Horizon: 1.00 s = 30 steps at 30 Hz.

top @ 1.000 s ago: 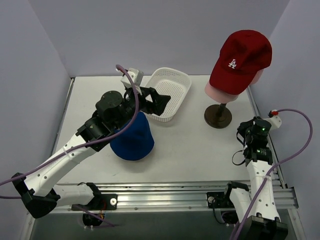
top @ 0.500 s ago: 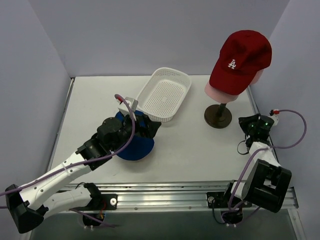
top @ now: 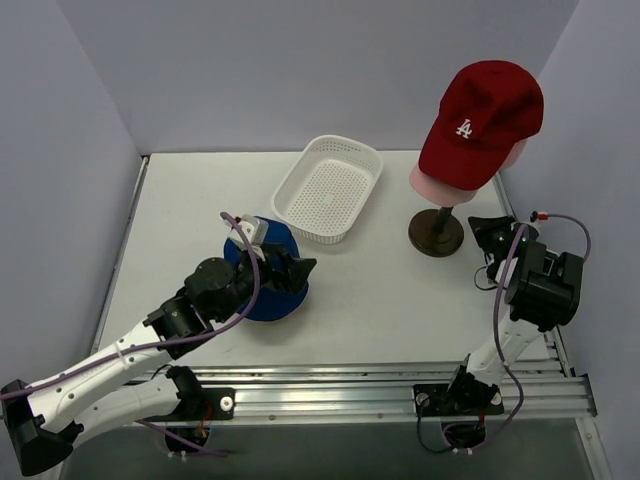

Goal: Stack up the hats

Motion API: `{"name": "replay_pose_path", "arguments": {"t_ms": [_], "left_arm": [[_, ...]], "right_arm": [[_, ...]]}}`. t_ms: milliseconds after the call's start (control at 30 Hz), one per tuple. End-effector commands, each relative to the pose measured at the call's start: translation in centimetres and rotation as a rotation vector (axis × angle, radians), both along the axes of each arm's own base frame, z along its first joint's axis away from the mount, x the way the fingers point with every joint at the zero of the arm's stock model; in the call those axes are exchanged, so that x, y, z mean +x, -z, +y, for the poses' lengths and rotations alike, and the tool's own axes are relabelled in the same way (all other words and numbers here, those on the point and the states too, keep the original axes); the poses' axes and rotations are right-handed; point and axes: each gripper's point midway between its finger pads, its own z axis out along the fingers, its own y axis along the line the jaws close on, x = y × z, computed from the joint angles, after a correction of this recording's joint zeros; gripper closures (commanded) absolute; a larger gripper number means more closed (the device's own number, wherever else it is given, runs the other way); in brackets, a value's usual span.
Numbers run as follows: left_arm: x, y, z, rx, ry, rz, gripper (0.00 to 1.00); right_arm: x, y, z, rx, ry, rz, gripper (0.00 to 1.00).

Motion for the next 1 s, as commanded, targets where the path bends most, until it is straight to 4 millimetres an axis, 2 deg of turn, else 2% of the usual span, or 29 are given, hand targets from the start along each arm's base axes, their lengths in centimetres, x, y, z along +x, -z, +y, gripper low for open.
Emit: {"name": "replay_pose_path", "arguments": {"t_ms": [0, 133, 167, 333, 367, 433, 600, 967], "left_arm": [[-0.1, -2.3, 0.5, -0.061, -0.014, -0.070, 0.06], [-0.4, -2.5, 0.5, -0.069, -0.008, -0.073, 0.06], [-0.4, -2.5, 0.6, -0.069, -0.008, -0.073, 0.06], [-0.5, -2.5, 0.7, -0.069, -0.011, -0.077, 0.06], [-0.5, -2.5, 0.7, -0.068, -0.014, -0.076, 0.06], [-0.5, -2.6, 0.7, -0.067, -0.012, -0.078, 0.06], [-0.6, -2.7, 0.9, -0.068, -0.022, -0.083, 0.06], [-0.8, -3.1, 1.5, -0.083, -0.029, -0.095, 0.06]], "right_arm": [[3.4, -4.8, 0.1, -0.016, -0.036, -0.219, 1.00], [4.8, -3.7, 0.7, 0.000, -0.050, -0.233, 1.00], [5.2, -2.6, 0.9, 0.007, -0.052, -0.212, 1.00], [7.4, -1.6, -0.5, -0.038, -0.011, -0.152, 1.00], [7.4, 0.1, -0.5, -0.053, -0.013, -0.084, 1.00], [8.1, 0.7, -1.2, -0.070, 0.005, -0.036, 1.00], [8.0, 2.8, -2.5, -0.138, 0.038, 0.095, 1.00], [6.6, 6.9, -1.1, -0.097, -0.015, 0.223, 1.00]]}}
